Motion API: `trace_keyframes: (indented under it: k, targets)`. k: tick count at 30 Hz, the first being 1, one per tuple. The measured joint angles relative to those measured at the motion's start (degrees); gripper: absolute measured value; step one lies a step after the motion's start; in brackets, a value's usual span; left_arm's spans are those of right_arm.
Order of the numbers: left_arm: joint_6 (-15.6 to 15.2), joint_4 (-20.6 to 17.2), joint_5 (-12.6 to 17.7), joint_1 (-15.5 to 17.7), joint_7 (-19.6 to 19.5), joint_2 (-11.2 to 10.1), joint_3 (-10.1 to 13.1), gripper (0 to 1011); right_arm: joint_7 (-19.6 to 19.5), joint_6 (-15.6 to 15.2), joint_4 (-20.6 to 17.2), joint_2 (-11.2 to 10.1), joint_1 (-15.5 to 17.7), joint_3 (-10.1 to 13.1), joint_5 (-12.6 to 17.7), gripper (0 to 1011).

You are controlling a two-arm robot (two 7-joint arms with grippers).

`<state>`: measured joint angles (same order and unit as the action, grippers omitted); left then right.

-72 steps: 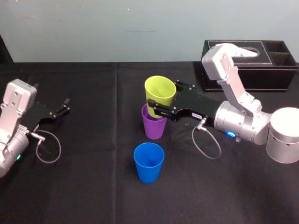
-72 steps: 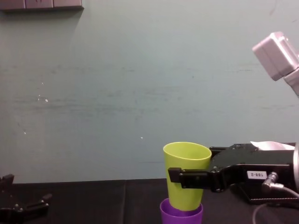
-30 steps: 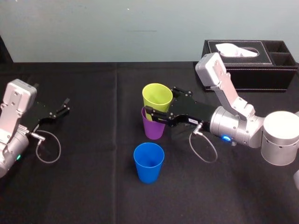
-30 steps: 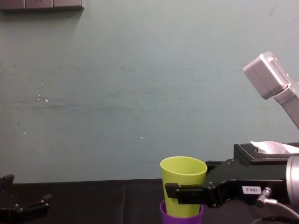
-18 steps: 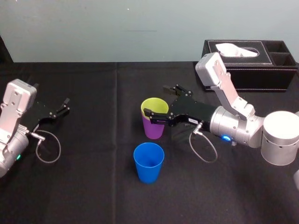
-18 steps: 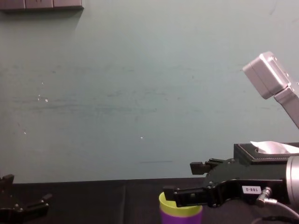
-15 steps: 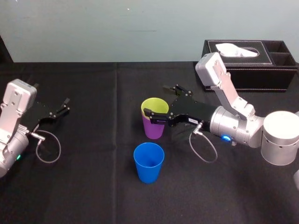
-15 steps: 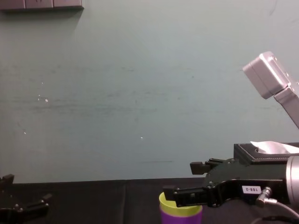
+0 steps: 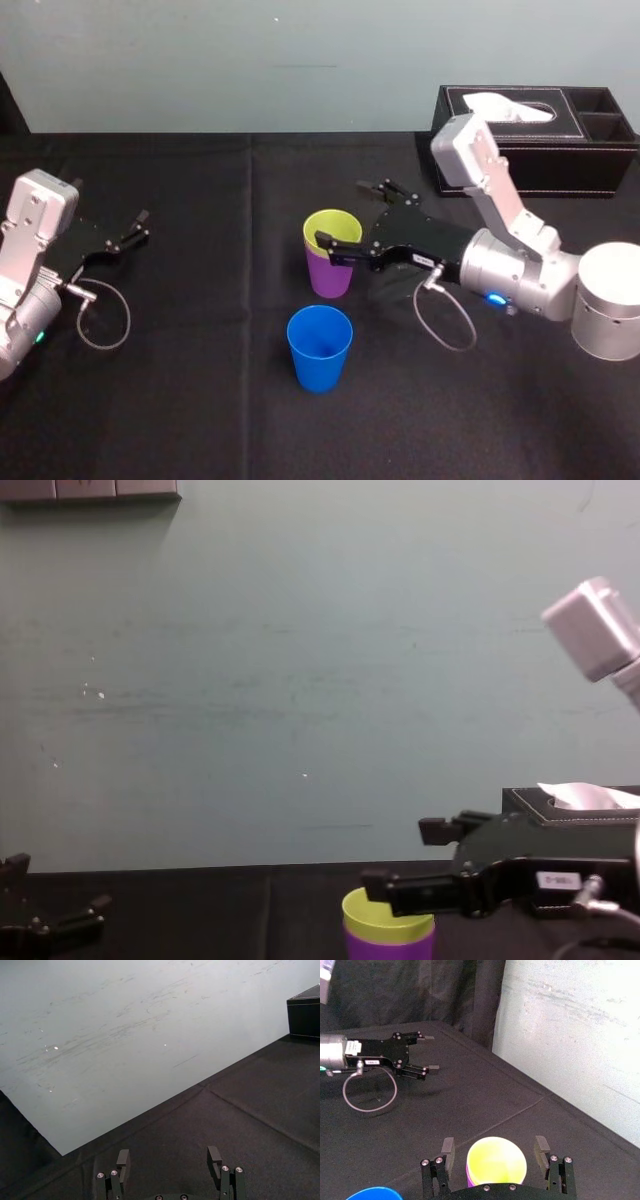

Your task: Stack the three plastic cups sequentially using one hand.

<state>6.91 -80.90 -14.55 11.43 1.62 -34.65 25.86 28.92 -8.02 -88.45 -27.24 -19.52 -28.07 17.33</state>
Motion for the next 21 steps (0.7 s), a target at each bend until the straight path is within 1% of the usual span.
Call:
trace_keyframes:
  k: [5,6,8,9,11,12,19,21]
  targets:
    - [0.0,0.0,0.0,0.0,0.0,0.0,0.0,1012,0.3,0.4,-3.1,-2.2,2.4,1.5,1.2,1003]
    - [0.0,0.0,0.0,0.0,0.0,0.0,0.0,1012,0.5,0.6,-4.2,-3.1,3.2,1.9,1.6,1003]
    - [0.0,0.0,0.0,0.0,0.0,0.0,0.0,1011,0.9,0.7,-5.4,-4.1,4.1,2.4,2.1,1003]
    - [0.0,0.0,0.0,0.0,0.0,0.0,0.0,1011,1.4,0.7,-6.4,-5.1,4.9,2.8,2.6,1003]
    - [0.0,0.0,0.0,0.0,0.0,0.0,0.0,1011,1.8,0.7,-7.5,-6.2,5.8,3.1,3.0,1003]
    - [0.0,0.0,0.0,0.0,0.0,0.0,0.0,1011,2.2,0.7,-8.4,-7.3,6.7,3.4,3.4,1003]
    - [0.0,0.0,0.0,0.0,0.0,0.0,0.0,1011,3.5,1.2,-10.2,-10.9,10.3,4.1,4.7,1003]
    - [0.0,0.0,0.0,0.0,0.0,0.0,0.0,1011,3.8,1.5,-10.3,-11.4,10.9,4.1,4.8,1003]
